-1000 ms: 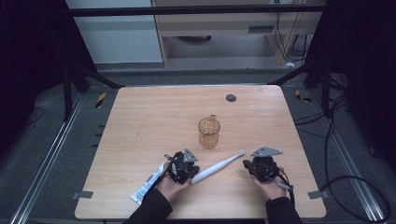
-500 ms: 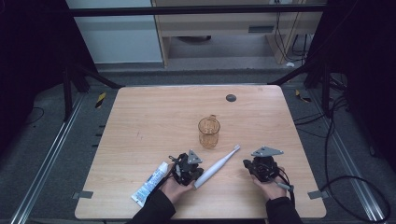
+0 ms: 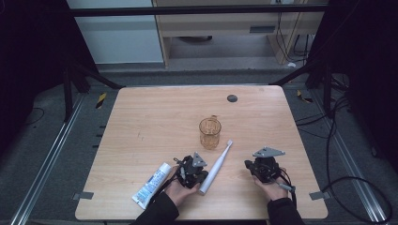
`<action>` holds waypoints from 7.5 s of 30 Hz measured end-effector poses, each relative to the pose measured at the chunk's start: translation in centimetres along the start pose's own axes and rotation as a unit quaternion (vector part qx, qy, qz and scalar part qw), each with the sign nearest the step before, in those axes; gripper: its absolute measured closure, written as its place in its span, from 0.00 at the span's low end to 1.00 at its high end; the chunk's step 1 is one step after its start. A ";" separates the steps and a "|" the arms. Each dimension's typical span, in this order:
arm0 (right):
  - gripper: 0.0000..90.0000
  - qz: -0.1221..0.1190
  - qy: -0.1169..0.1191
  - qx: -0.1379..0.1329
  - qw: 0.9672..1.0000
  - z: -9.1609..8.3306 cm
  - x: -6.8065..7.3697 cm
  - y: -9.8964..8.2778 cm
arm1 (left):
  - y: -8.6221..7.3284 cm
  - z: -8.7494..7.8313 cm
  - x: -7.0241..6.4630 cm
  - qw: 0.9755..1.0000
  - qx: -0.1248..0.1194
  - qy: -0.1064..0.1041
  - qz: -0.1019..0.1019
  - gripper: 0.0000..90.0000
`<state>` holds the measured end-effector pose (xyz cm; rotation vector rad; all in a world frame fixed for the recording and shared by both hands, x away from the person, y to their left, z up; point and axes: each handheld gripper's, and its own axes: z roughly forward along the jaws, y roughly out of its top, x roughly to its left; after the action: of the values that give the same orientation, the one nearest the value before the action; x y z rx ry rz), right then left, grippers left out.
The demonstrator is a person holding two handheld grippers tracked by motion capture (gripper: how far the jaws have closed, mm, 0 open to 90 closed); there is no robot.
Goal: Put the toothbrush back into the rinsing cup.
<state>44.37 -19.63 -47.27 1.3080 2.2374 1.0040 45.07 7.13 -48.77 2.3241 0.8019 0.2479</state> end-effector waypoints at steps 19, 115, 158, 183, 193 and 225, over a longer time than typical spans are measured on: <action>1.00 0.000 -0.001 -0.001 1.000 -0.1 0.0 0.0 | -0.1 -0.4 -0.2 1.000 -0.002 0.000 0.004 0.99; 1.00 -0.035 0.042 0.042 0.998 2.3 4.0 1.0 | -12.6 -14.2 14.1 0.957 -0.051 0.210 -0.193 0.99; 0.70 0.008 0.000 0.098 0.995 2.5 1.8 4.6 | -12.9 -14.4 14.6 0.952 -0.057 0.232 -0.191 0.94; 0.72 0.012 -0.018 0.149 0.989 6.0 2.0 5.5 | -12.9 -14.4 14.7 0.953 -0.056 0.227 -0.190 0.93; 0.73 0.019 -0.018 0.162 0.986 6.4 2.1 5.5 | -12.9 -14.3 14.7 0.954 -0.054 0.225 -0.190 0.93; 0.75 0.035 -0.005 0.060 0.998 0.9 1.2 7.6 | -12.6 -14.1 14.5 0.955 -0.051 0.225 -0.188 0.94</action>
<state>48.92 -15.80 -42.33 1.4484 2.2895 0.8984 45.27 30.90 -46.56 1.9882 1.3971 0.6464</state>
